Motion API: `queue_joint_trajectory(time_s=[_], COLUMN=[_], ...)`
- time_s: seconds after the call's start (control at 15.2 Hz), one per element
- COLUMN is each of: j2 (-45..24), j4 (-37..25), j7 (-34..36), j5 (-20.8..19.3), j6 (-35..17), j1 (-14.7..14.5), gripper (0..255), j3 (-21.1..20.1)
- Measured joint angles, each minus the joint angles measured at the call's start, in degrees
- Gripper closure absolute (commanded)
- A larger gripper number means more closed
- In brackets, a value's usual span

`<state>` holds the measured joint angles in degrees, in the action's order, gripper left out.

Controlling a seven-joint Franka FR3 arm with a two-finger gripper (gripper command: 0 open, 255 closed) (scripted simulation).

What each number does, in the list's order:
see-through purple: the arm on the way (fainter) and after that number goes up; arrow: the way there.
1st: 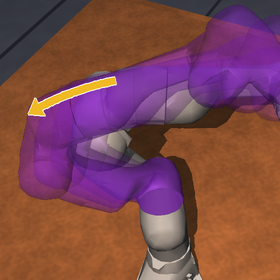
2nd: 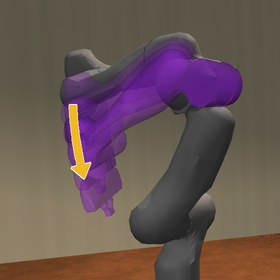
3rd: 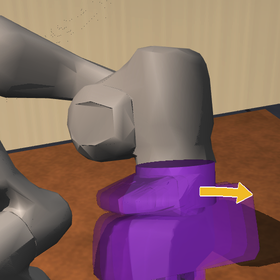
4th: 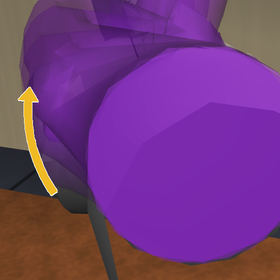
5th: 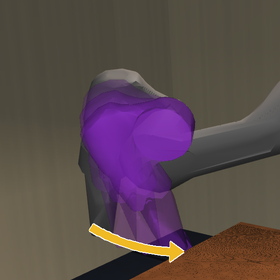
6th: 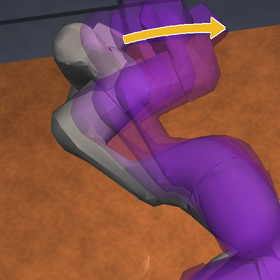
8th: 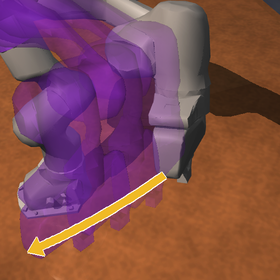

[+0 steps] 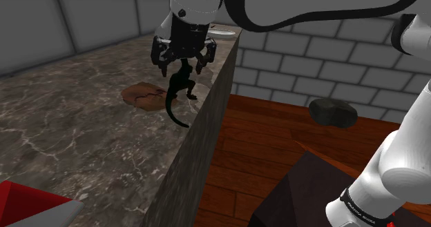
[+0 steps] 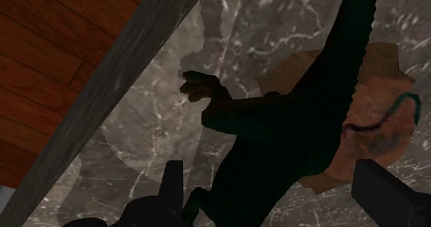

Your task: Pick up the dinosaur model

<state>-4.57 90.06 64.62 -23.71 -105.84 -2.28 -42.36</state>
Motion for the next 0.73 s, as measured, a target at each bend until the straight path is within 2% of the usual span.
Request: queue_joint_trajectory(time_s=[0.07, 0.13, 0.73], j2=[-0.1, -0.1, 0.0], j4=[0.5, 0.8, 0.8], j7=[0.1, 0.2, 0.3], j5=[-0.1, -0.1, -0.2], j6=[-0.6, -0.8, -1.0], j1=[0.1, 0.1, 0.1], gripper=[0, 255, 255], j3=[0.1, 0.1, 0.1])
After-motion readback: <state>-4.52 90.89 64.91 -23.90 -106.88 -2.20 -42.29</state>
